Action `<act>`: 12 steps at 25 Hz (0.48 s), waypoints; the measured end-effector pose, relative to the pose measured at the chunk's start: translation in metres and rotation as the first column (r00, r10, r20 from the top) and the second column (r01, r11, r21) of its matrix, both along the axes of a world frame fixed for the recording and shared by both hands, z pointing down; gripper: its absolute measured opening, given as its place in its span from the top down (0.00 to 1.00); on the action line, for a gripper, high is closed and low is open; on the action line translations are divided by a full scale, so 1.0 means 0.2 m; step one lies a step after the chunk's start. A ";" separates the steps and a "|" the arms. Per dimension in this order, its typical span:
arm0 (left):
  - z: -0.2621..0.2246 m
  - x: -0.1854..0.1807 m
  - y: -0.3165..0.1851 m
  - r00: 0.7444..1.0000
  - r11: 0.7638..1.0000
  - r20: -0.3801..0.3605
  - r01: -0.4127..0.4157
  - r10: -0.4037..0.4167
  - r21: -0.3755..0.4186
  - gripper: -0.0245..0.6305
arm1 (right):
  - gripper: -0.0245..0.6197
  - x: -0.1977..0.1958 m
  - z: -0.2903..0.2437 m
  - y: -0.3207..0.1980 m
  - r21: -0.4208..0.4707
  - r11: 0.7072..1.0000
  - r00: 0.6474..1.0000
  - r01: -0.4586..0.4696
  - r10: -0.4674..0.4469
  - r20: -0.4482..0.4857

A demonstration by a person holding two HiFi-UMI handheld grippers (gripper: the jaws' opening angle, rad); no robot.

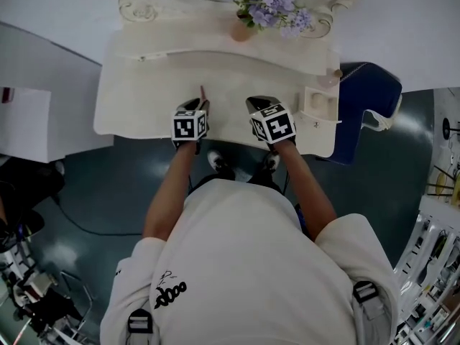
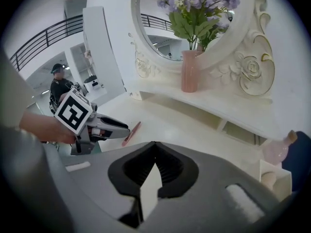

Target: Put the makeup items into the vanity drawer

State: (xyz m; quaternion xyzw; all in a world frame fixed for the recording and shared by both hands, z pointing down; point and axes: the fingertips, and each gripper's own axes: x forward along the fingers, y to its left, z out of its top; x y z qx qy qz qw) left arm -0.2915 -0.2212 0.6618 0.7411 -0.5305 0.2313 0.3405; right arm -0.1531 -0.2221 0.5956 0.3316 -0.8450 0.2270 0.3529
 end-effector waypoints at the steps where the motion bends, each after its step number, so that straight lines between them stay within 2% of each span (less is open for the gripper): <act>1: 0.02 0.00 0.00 1.000 1.000 0.006 0.006 -0.006 -0.008 0.76 | 0.96 0.01 0.00 0.01 -0.005 1.000 1.000 -0.009 0.009 0.006; 9: 0.11 -0.02 -0.04 0.998 0.999 0.059 0.020 -0.018 -0.039 0.78 | 0.96 0.14 -0.01 0.07 -0.021 0.996 0.996 -0.087 0.087 0.011; 12: 0.12 -0.03 -0.04 0.995 0.999 0.095 0.034 -0.030 -0.041 0.84 | 0.96 0.20 -0.02 0.07 -0.018 0.994 0.994 -0.105 0.105 0.016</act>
